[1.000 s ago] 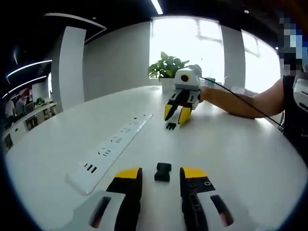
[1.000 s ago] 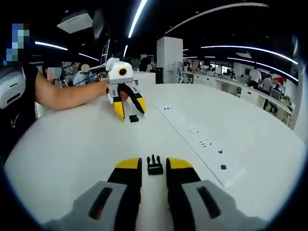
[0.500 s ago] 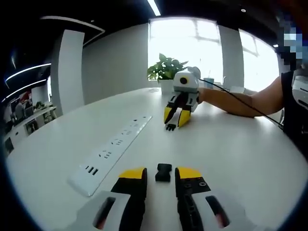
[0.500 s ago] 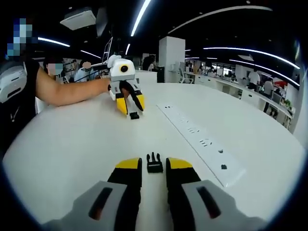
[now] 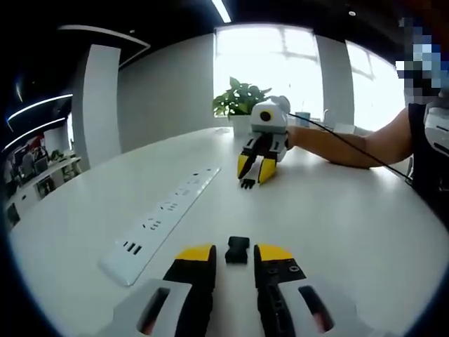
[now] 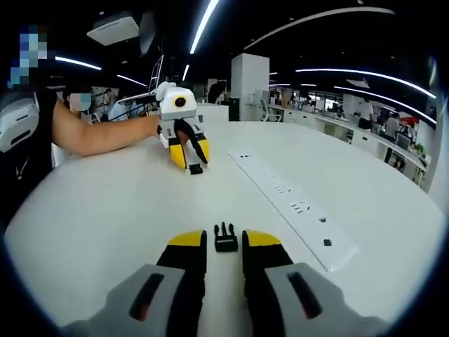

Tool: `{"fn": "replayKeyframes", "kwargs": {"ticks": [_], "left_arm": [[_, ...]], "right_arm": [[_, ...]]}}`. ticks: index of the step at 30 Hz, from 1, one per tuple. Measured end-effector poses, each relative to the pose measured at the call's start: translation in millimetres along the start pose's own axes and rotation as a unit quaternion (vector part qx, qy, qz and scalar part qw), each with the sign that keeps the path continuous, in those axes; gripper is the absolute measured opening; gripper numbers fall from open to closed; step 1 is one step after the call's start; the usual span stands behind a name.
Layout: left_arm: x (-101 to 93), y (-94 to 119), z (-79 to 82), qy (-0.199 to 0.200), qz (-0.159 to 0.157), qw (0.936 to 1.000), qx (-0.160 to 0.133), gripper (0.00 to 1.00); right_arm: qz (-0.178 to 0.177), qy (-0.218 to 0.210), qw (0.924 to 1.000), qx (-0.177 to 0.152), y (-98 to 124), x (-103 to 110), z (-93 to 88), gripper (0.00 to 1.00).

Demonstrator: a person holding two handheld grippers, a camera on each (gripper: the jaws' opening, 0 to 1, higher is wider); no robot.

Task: Snap the two parts of the plastic buckle together until the buckle closes and remains connected.

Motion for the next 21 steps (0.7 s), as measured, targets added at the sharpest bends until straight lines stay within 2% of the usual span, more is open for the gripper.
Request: {"fn": "replayKeyframes", "kwargs": {"ticks": [21], "left_arm": [[-1.0,-3.8,-1.9,-0.003,0.000,1.0000,0.009,0.19]], "right_arm": [[0.008,-0.012,0.9999,0.000,-1.9,9.3,-0.4,0.19]]}}
Point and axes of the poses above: the point that each gripper's makers call its tool centre point, and the gripper's own axes: y roughly backward along the fingers, x roughly to its left, z roughly out of its top, the point moved 10 cm from there along y, roughly backward along the fingers, and after that the axes turned 11 degrees about y, right-handed, at the moved point
